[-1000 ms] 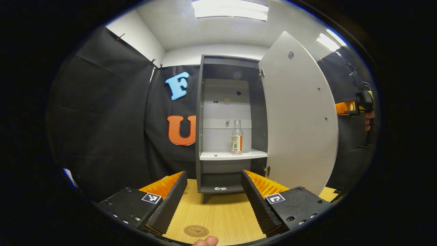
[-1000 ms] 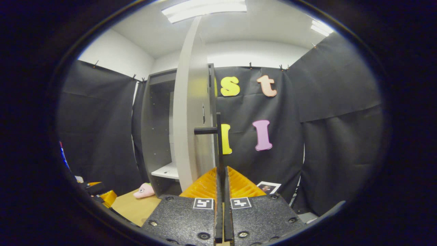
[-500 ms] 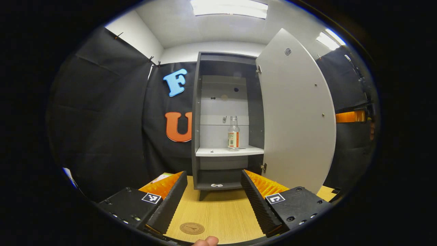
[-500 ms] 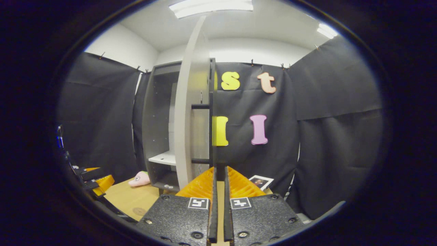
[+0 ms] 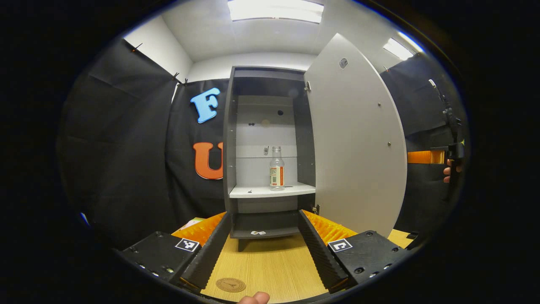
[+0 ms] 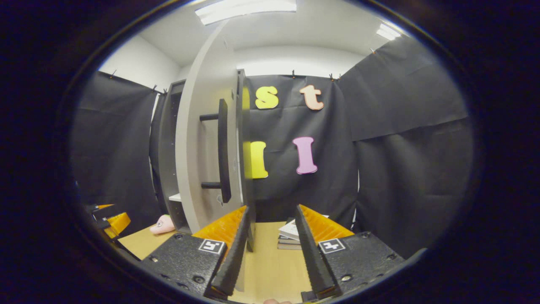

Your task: Open the cabinet door with the right hand, grasp the bottle in the cabinet with the left hand and place it on the coaster, then close the cabinet door with the right hand.

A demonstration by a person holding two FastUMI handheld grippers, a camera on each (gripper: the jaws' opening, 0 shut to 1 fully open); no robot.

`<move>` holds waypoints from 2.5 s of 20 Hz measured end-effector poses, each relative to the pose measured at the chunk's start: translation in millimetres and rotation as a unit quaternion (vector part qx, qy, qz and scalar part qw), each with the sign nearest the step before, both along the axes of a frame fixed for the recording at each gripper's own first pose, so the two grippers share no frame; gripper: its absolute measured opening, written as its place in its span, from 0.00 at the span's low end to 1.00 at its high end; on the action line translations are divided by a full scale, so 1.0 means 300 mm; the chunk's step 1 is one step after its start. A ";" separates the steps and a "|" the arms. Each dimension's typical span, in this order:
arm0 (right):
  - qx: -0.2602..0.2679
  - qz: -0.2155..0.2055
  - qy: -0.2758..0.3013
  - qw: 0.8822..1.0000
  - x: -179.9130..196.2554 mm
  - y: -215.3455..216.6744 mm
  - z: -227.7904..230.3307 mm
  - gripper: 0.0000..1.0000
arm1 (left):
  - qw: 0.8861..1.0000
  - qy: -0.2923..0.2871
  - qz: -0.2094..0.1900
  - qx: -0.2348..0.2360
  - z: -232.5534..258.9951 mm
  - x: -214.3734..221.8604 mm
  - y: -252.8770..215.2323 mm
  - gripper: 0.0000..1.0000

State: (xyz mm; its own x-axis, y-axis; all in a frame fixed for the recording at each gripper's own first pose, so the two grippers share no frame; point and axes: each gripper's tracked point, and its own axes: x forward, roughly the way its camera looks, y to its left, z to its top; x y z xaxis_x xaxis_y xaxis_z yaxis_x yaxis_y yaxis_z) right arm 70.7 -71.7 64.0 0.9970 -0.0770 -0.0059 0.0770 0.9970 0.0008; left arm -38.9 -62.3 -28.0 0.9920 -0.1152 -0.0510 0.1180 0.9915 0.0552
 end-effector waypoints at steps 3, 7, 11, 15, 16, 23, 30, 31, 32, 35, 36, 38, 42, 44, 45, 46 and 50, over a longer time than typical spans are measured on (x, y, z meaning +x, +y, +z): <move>0.005 -0.005 -0.011 1.000 -0.008 -0.010 -0.010 0.81 | 1.000 -0.009 -0.007 -0.002 0.028 0.016 -0.031 0.95; 0.027 -0.016 -0.009 0.999 -0.003 -0.053 -0.036 1.00 | 0.999 -0.010 -0.015 -0.027 0.046 0.044 -0.071 0.94; 0.036 -0.003 -0.012 0.999 -0.003 -0.059 -0.034 0.99 | 0.998 -0.039 -0.027 -0.049 0.120 0.060 -0.093 0.95; 0.032 -0.003 -0.019 0.999 -0.015 -0.064 -0.028 1.00 | 0.997 -0.057 -0.028 -0.039 0.184 0.069 -0.073 0.95; 0.033 -0.002 -0.021 0.999 -0.021 -0.062 -0.025 1.00 | 0.997 -0.063 -0.025 -0.034 0.193 0.071 -0.067 0.95; 0.034 0.001 -0.016 0.999 -0.025 -0.059 -0.032 0.99 | 0.997 -0.065 -0.022 -0.037 0.195 0.092 -0.067 0.95; 0.028 0.008 -0.018 0.999 -0.038 -0.031 -0.015 1.00 | 0.995 -0.037 -0.073 -0.061 0.204 0.359 -0.152 0.95; 0.027 0.006 -0.017 0.999 -0.044 -0.035 -0.016 1.00 | 0.994 -0.030 -0.084 -0.063 0.201 0.430 -0.166 0.95; 0.027 0.004 -0.016 1.000 -0.050 -0.040 -0.017 1.00 | 0.993 -0.021 -0.100 -0.065 0.201 0.505 -0.188 0.95; 0.028 -0.008 -0.014 0.999 -0.075 -0.062 -0.014 1.00 | 0.991 -0.009 -0.116 -0.064 0.218 0.743 -0.224 0.95; 0.029 -0.012 -0.014 0.999 -0.083 -0.069 -0.014 1.00 | 0.991 -0.003 -0.115 -0.062 0.215 0.823 -0.230 0.95; 0.030 -0.025 -0.012 0.999 -0.094 -0.097 -0.021 0.99 | 0.992 0.012 -0.107 -0.064 0.202 0.976 -0.240 0.95; 0.036 -0.050 -0.006 0.998 -0.111 -0.141 -0.040 1.00 | 0.995 0.033 -0.074 -0.060 0.146 1.233 -0.230 0.95; 0.038 -0.064 -0.004 0.997 -0.116 -0.171 -0.044 1.00 | 0.996 0.044 -0.058 -0.056 0.103 1.325 -0.220 0.95; 0.040 -0.070 -0.004 0.997 -0.118 -0.186 -0.046 0.99 | 0.996 0.048 -0.054 -0.054 0.095 1.355 -0.226 0.95; 0.043 -0.076 -0.003 0.996 -0.118 -0.198 -0.049 1.00 | 0.996 0.049 -0.052 -0.053 0.091 1.371 -0.233 0.95; 0.052 -0.090 0.001 0.995 -0.107 -0.233 -0.066 1.00 | 0.996 0.035 -0.046 -0.060 0.145 1.353 -0.296 0.95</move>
State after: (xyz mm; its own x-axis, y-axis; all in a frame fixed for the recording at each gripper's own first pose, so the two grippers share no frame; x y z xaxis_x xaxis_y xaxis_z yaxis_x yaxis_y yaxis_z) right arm 38.4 -141.7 44.2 0.9669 -0.2540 -0.0254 0.2552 0.9614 0.1026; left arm 367.1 -151.0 15.5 0.9713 -0.2155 -0.1004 0.2085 0.9751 -0.0753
